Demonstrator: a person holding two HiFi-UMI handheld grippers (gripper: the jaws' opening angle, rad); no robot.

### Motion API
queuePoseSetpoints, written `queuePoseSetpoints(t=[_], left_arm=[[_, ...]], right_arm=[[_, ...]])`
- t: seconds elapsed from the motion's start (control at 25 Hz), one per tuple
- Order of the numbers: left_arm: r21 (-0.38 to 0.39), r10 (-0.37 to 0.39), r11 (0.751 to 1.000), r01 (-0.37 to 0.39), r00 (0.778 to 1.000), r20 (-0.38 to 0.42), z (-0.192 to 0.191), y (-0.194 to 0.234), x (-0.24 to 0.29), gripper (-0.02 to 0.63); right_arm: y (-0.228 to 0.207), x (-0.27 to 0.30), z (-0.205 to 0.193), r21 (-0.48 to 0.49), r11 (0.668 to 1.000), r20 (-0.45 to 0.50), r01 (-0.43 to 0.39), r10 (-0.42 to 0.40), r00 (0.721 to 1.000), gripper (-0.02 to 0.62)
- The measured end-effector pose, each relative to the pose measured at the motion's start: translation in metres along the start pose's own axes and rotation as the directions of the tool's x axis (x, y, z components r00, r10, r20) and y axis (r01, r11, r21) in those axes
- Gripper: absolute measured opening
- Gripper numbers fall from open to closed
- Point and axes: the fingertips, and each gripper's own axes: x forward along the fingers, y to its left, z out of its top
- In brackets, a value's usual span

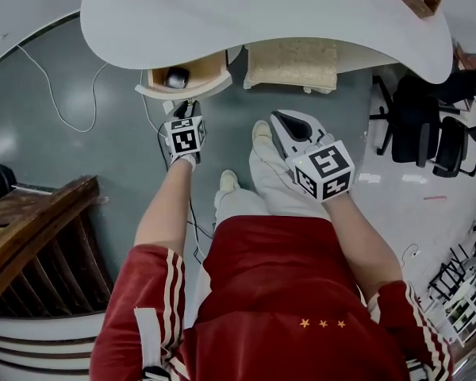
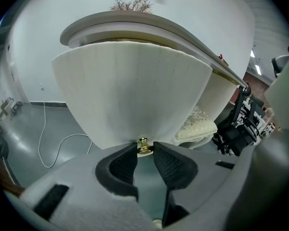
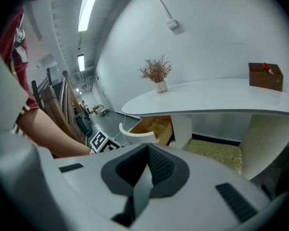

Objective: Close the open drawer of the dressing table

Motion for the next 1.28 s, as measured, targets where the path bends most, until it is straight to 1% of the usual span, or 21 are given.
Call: queuePoseSetpoints(t=[0.24,0.48,0.68,0.92,1.0,1.16,1.28], left_arm=[[-0.039,0.021,0.999,-0.020,0.999,0.042,0.023,0.006,0.014,0.112],[-0.067,0.041,0.997,-0.035,0.995,0.087,0.039,0.012,0.024,0.112],[-0.056,0.037,0.998,-0.032,0.996,0.084,0.051,0.014,0.032,0.115],[-0.041,0.034,0.999,-0.030,0.993,0.109,0.052,0.015,0.036,0.121],[-0.049,0.035,0.998,-0.030,0.995,0.097,0.054,0.017,0.039,0.125],[-0.098,0.038,0.995,-0.031,0.996,0.075,0.062,0.019,0.047,0.127],[-0.097,0.032,0.995,-0.025,0.997,0.070,0.071,0.021,0.054,0.126]], right_arm=[[-0.003,0.003,-0.004,0.005,1.000,-0.008,0.001,-0.001,1.000,0.005],[-0.015,0.004,-0.009,0.043,0.999,-0.004,0.022,-0.022,1.000,0.005],[-0.026,0.012,-0.004,0.070,0.997,0.005,0.036,-0.036,0.999,0.005],[-0.030,0.019,-0.001,0.083,0.996,0.005,0.039,-0.039,0.999,0.005],[-0.030,0.022,-0.001,0.082,0.996,-0.001,0.039,-0.040,0.999,0.005],[-0.030,0.024,-0.003,0.083,0.996,-0.013,0.040,-0.039,0.999,0.005],[-0.030,0.025,-0.003,0.074,0.997,-0.019,0.038,-0.037,0.999,0.005]])
